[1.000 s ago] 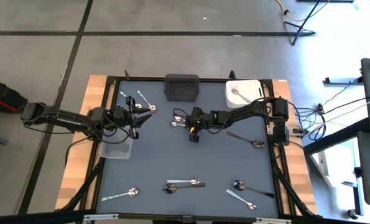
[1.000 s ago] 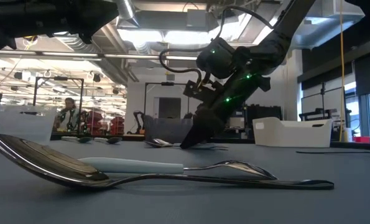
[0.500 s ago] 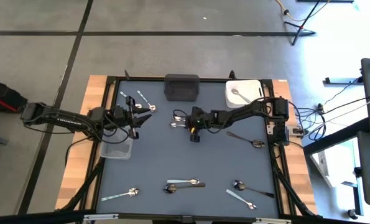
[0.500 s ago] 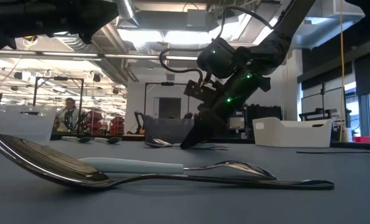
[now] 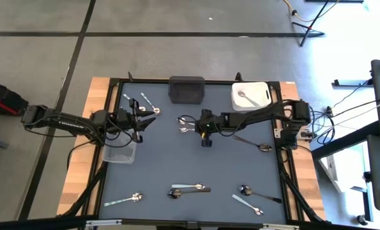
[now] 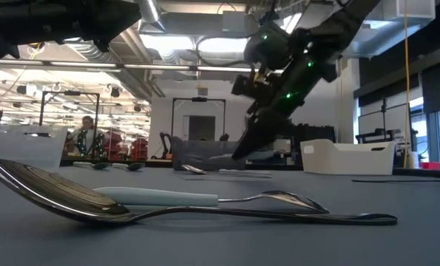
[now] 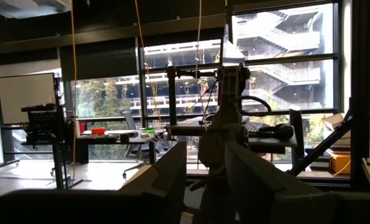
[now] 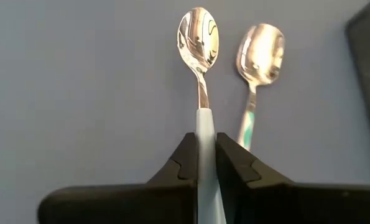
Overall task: Sort silverware by color (type)
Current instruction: Put the top light blue spoon into the white bin
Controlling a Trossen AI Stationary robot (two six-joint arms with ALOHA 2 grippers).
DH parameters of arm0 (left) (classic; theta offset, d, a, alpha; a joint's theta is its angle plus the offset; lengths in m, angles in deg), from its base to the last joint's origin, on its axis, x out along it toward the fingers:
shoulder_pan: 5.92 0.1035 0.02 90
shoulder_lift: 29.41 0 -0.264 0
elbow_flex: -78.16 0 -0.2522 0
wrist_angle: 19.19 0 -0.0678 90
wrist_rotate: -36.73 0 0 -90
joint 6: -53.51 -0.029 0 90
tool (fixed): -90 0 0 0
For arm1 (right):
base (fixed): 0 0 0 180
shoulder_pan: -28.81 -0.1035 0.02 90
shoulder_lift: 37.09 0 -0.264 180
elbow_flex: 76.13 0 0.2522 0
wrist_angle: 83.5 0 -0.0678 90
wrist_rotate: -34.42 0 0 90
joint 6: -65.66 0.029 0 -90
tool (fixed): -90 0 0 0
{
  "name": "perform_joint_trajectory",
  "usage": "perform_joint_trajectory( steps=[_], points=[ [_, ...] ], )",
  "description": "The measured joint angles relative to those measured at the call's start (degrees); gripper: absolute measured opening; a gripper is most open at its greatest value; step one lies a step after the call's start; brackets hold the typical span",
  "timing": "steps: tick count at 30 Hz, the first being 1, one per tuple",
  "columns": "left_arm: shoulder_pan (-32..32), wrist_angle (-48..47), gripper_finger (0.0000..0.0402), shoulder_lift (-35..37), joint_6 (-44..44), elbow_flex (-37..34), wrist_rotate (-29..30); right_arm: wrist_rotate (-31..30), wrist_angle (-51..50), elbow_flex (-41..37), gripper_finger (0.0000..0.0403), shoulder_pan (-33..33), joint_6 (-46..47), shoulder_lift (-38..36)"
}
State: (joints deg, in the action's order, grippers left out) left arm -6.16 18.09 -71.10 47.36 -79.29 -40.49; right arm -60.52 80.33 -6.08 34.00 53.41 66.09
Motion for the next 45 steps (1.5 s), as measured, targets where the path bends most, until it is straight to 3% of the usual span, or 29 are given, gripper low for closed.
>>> perform_joint_trajectory(
  steps=[7,17,28,38,45],
  points=[
    [0.01,0.00,0.0105,-0.01,0.00,0.00,0.01,-1.23,-4.25,-2.40,0.0016,0.09,-0.26,-7.80],
    [-0.01,0.01,0.0105,0.01,0.00,0.00,0.01,-10.78,-5.10,-13.86,0.0019,0.92,-0.15,-27.48],
    [0.01,0.00,0.0105,0.01,-0.02,0.00,0.01,-11.11,-8.98,-20.70,0.0031,13.52,-0.02,-46.41],
    [0.01,0.00,0.0105,-0.01,-0.04,0.00,0.04,-10.91,-4.17,-26.25,0.0032,28.44,-1.70,-49.68],
    [-0.01,0.02,0.0105,0.01,-0.04,0.00,0.04,-5.65,-0.76,-29.63,0.0032,35.23,-1.64,-48.55]
  ],
)
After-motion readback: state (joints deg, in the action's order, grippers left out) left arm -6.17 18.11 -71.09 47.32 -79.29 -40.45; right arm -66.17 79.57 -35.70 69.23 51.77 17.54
